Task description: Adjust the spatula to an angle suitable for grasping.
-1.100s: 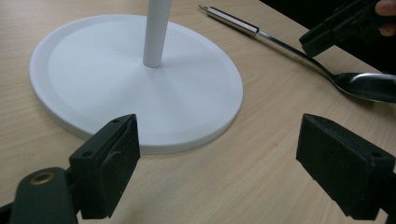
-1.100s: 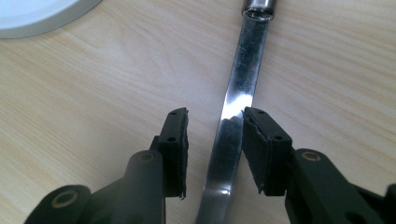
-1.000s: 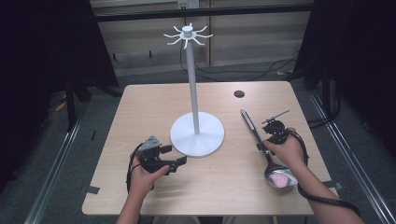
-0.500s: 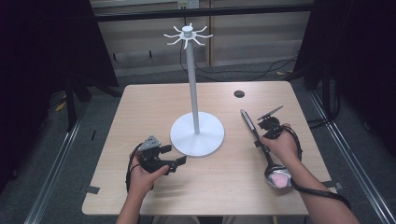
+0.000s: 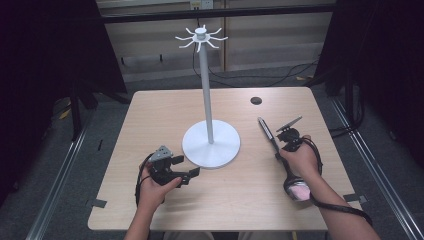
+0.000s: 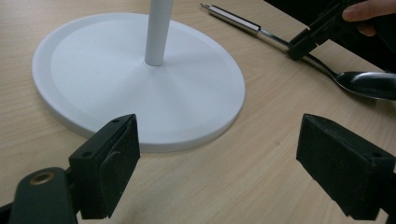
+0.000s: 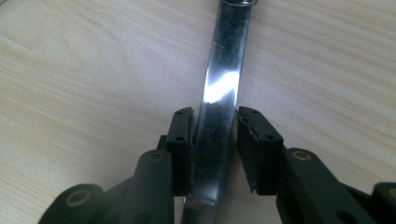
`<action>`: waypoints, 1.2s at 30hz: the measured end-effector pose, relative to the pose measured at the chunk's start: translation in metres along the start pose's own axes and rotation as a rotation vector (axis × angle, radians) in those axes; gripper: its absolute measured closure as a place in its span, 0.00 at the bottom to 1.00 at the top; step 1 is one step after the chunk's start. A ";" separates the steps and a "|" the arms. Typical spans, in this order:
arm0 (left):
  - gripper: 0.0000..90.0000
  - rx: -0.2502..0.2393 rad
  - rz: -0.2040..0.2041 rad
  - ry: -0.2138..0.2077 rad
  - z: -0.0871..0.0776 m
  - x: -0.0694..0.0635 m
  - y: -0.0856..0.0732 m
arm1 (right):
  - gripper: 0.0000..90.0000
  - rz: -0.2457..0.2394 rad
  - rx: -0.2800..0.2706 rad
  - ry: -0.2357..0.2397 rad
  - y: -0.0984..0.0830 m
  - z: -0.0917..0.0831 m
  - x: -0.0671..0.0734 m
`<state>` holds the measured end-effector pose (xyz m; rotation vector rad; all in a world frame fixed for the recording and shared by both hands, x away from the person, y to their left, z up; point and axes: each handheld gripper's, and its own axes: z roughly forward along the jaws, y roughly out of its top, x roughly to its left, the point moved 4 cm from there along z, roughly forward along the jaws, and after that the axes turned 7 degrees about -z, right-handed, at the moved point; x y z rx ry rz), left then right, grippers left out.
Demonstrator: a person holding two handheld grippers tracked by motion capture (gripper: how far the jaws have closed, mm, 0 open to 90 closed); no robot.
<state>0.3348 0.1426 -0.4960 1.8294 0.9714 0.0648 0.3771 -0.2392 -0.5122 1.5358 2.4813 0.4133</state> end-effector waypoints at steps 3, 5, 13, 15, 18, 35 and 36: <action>0.15 0.001 -0.001 0.000 0.000 -0.001 0.000 | 0.81 0.008 0.007 -0.004 0.001 0.000 0.002; 0.15 0.003 0.002 0.001 0.000 -0.001 0.000 | 0.83 0.011 -0.006 -0.002 0.002 0.001 0.001; 0.15 0.000 0.001 0.005 -0.001 0.001 0.000 | 0.84 0.010 -0.051 0.028 -0.001 -0.004 0.000; 0.15 -0.001 -0.003 0.003 0.000 0.001 0.000 | 0.84 0.020 -0.084 0.031 -0.001 -0.009 -0.002; 0.15 0.003 0.001 0.005 0.001 0.000 0.000 | 0.84 0.036 -0.130 0.043 -0.001 -0.018 -0.005; 0.15 0.007 0.013 -0.009 0.004 -0.005 0.000 | 0.84 0.092 -0.420 0.119 0.000 -0.064 -0.010; 0.15 0.007 0.011 -0.010 0.004 -0.005 0.000 | 0.84 0.097 -0.430 0.127 -0.001 -0.066 -0.009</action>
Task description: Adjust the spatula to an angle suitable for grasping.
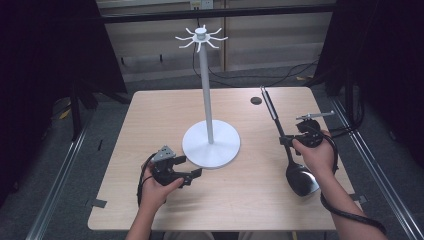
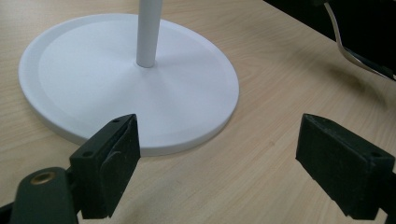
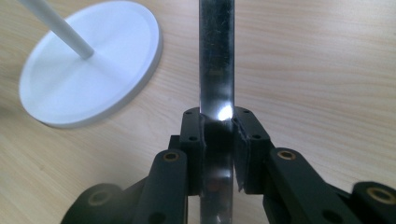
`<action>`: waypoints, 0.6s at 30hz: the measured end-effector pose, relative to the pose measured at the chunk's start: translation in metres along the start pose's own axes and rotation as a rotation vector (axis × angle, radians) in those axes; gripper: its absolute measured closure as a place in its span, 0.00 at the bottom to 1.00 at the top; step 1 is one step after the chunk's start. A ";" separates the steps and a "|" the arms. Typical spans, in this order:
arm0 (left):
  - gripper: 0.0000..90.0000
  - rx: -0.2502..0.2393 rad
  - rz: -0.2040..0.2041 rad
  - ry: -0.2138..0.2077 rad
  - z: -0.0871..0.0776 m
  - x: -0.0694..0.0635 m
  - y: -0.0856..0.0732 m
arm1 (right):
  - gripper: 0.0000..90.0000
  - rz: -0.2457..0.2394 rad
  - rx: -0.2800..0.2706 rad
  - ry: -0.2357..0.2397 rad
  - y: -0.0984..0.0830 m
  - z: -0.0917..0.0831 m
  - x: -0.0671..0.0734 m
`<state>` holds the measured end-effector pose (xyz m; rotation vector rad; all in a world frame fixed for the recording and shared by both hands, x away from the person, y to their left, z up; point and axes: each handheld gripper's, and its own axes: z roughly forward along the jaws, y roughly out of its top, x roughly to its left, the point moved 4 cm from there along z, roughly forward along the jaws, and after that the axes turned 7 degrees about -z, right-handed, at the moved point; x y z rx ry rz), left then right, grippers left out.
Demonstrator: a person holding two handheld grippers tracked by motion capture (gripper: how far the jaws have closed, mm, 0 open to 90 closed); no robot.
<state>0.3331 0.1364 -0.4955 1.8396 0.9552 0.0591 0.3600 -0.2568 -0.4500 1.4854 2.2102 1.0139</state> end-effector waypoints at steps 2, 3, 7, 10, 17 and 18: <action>0.15 0.000 -0.002 -0.001 0.001 0.000 0.000 | 0.84 0.003 -0.028 0.011 0.000 -0.002 0.002; 0.15 0.001 -0.002 -0.002 0.001 -0.001 0.000 | 0.84 0.003 -0.036 0.018 0.000 -0.003 0.003; 0.15 -0.003 -0.005 -0.007 0.002 -0.003 0.001 | 0.84 0.004 -0.072 0.030 0.000 -0.005 0.008; 0.16 -0.016 -0.014 -0.033 0.002 -0.007 0.003 | 0.84 0.004 -0.101 0.043 0.001 -0.007 0.010; 0.19 -0.038 -0.024 -0.070 0.007 -0.020 0.010 | 0.84 0.006 -0.177 0.058 0.005 -0.013 0.018; 0.19 -0.039 -0.023 -0.073 0.008 -0.022 0.011 | 0.84 0.006 -0.177 0.058 0.005 -0.013 0.018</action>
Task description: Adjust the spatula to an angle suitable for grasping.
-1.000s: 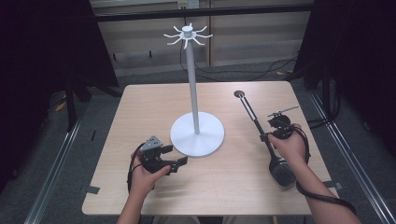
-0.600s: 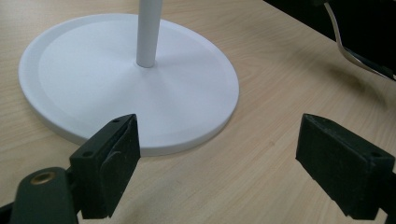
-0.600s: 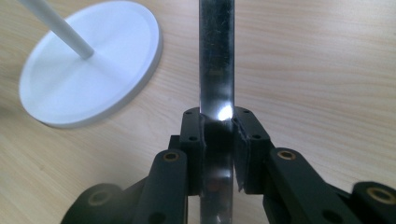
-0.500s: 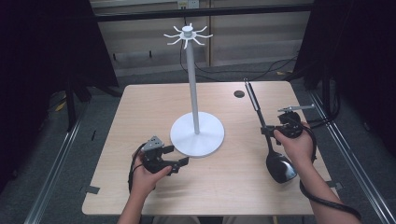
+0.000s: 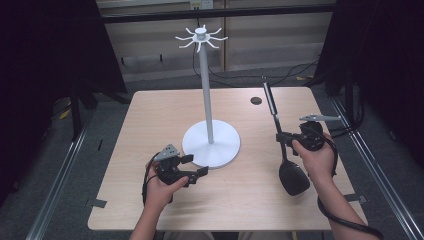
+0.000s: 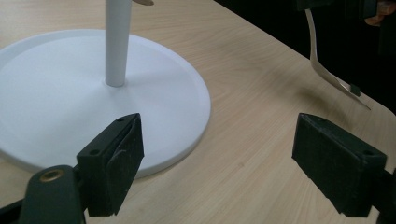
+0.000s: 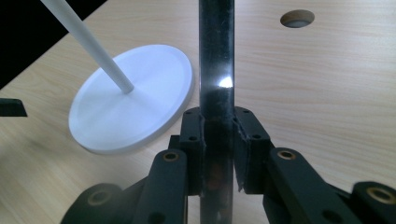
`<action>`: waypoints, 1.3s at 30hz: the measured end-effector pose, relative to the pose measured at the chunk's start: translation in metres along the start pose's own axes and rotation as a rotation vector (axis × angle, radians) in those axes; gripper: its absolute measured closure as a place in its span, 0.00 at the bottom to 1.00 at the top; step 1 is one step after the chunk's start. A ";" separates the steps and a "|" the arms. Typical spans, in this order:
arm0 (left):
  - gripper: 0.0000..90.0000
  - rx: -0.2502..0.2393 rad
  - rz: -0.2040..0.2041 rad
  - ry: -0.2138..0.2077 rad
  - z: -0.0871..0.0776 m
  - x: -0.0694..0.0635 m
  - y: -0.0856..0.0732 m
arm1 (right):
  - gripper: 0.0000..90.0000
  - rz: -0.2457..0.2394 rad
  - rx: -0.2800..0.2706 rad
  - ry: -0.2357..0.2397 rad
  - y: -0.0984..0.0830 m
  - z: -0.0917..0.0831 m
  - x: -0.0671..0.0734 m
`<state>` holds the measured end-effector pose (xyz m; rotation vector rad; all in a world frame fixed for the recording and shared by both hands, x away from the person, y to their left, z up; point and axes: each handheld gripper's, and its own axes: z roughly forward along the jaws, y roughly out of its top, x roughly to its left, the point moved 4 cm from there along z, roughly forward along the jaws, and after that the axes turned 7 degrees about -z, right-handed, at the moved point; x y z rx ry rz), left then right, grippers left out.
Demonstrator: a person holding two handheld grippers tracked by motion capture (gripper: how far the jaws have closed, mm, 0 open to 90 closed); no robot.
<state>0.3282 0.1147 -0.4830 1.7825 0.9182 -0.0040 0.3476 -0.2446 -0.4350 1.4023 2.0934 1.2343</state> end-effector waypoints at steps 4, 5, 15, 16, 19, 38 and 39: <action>0.20 0.005 0.008 -0.011 0.006 -0.007 0.003 | 0.84 0.005 -0.030 0.003 0.003 -0.003 0.004; 0.21 0.005 0.011 -0.013 0.007 -0.009 0.003 | 0.84 0.008 -0.040 0.008 0.005 -0.004 0.005; 0.26 -0.004 0.003 -0.050 0.027 -0.031 0.014 | 0.84 0.004 -0.088 0.033 0.012 -0.007 0.017; 0.26 -0.006 0.002 -0.056 0.030 -0.033 0.015 | 0.84 0.002 -0.091 0.033 0.012 -0.007 0.018; 0.28 -0.011 -0.007 -0.062 0.035 -0.037 0.016 | 0.84 0.001 -0.102 0.039 0.013 -0.007 0.021; 0.44 -0.044 -0.029 -0.154 0.067 -0.073 0.037 | 0.84 -0.024 -0.143 0.082 0.021 -0.003 0.049; 0.46 -0.045 -0.029 -0.150 0.068 -0.075 0.038 | 0.84 -0.031 -0.144 0.082 0.023 -0.003 0.052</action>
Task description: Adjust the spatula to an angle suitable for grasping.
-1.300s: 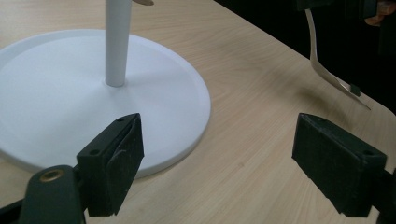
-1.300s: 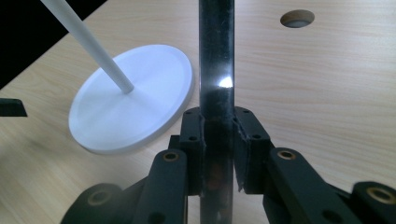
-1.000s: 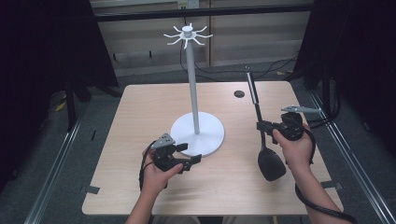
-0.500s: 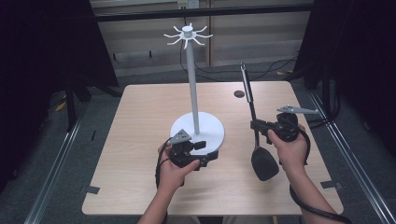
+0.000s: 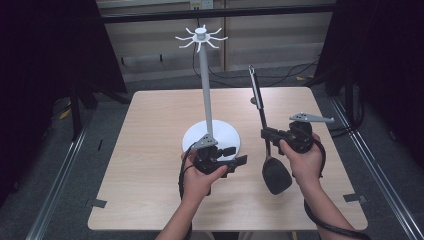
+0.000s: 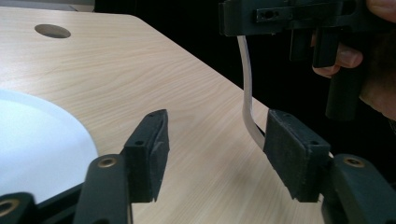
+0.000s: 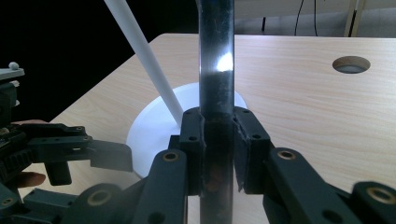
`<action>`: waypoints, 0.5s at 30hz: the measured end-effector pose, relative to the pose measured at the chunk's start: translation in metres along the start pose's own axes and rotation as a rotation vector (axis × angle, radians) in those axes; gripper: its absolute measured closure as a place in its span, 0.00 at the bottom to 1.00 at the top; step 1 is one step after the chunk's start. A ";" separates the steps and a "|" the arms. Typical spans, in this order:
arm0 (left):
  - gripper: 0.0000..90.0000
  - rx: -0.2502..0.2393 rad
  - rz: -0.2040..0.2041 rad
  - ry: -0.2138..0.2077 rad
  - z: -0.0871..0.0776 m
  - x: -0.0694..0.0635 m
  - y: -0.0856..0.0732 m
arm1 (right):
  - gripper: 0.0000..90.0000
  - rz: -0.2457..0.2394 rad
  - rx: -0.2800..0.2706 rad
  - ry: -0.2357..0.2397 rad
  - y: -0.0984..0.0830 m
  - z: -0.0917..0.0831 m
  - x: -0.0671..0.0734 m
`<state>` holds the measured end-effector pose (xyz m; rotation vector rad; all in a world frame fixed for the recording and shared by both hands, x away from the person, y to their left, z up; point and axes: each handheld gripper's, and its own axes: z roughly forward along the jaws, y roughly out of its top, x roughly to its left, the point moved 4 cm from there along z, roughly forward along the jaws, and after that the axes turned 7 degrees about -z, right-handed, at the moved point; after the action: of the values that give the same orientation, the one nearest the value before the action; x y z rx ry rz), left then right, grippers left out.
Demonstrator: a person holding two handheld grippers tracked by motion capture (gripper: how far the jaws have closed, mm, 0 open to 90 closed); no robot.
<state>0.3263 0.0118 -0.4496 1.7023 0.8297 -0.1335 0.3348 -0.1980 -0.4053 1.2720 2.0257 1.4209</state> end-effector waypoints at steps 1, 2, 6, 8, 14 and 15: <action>0.47 0.000 -0.004 -0.006 0.002 -0.001 0.001 | 0.84 -0.002 -0.005 0.000 0.001 0.000 0.001; 0.47 -0.001 -0.003 -0.005 0.003 -0.002 0.002 | 0.84 -0.002 -0.005 0.000 0.001 0.000 0.001; 0.50 -0.004 -0.003 0.003 0.010 -0.006 0.005 | 0.84 -0.005 -0.011 0.005 0.004 0.001 0.005; 0.50 -0.004 -0.003 0.005 0.014 -0.008 0.007 | 0.84 -0.010 -0.011 0.006 0.005 0.002 0.007; 0.54 -0.020 -0.019 -0.002 0.028 -0.015 0.012 | 0.84 -0.011 -0.019 0.013 0.007 0.003 0.011; 0.54 -0.020 -0.019 -0.002 0.028 -0.015 0.012 | 0.84 -0.011 -0.019 0.013 0.007 0.003 0.011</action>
<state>0.3312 -0.0207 -0.4414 1.6759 0.8433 -0.1394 0.3346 -0.1867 -0.3980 1.2456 2.0198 1.4433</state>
